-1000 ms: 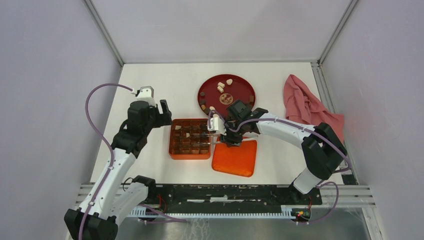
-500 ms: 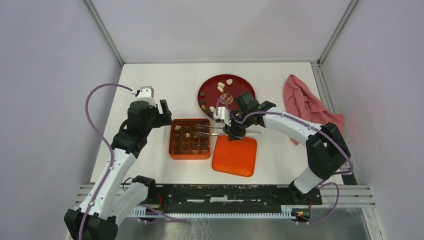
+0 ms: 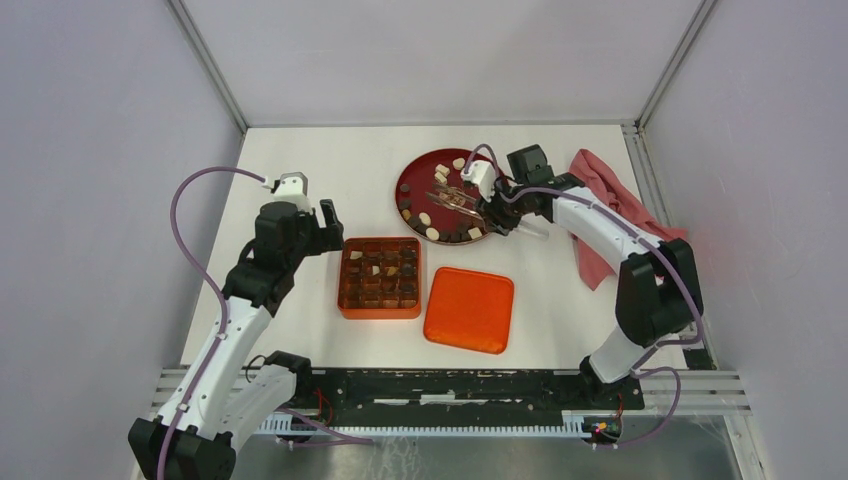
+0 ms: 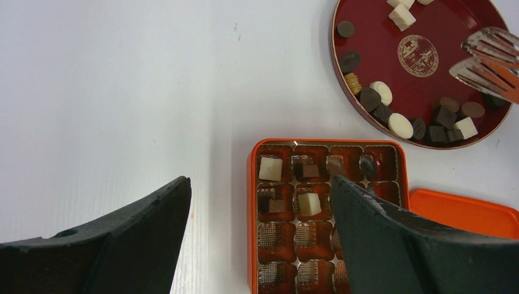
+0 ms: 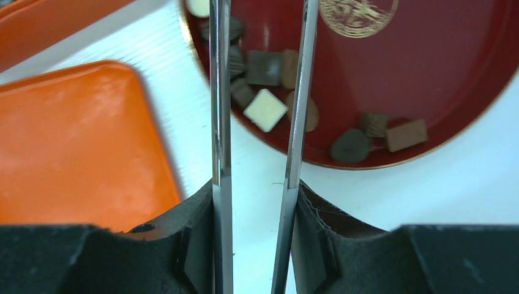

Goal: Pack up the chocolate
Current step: Pick up the fake chocolate from the plate, then pick up the packing box from the center of the board.

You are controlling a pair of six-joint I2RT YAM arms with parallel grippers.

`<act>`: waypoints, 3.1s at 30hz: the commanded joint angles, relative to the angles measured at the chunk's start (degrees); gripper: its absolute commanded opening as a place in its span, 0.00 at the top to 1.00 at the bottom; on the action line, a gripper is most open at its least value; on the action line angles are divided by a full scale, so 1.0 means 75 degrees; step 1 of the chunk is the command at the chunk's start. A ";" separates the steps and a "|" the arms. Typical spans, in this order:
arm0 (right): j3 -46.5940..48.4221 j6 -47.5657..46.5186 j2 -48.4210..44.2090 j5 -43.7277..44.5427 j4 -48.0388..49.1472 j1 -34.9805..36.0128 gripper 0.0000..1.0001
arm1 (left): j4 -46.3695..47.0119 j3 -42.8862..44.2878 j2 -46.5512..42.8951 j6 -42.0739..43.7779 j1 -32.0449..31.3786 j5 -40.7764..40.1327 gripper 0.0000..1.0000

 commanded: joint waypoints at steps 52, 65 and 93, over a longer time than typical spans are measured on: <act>0.3851 0.0732 0.4003 0.2002 -0.0530 -0.0299 0.64 | 0.0283 -0.0006 -0.0044 0.0177 0.0021 0.0250 0.10; 0.3655 0.0749 0.3844 0.1851 -0.0499 -0.0397 1.00 | 0.0283 -0.0019 -0.0146 0.0177 0.0026 0.0153 0.10; 0.1387 0.0504 0.1440 -0.0726 0.0203 -0.0679 1.00 | 0.0239 0.0001 0.0066 0.0199 0.0015 0.0235 0.10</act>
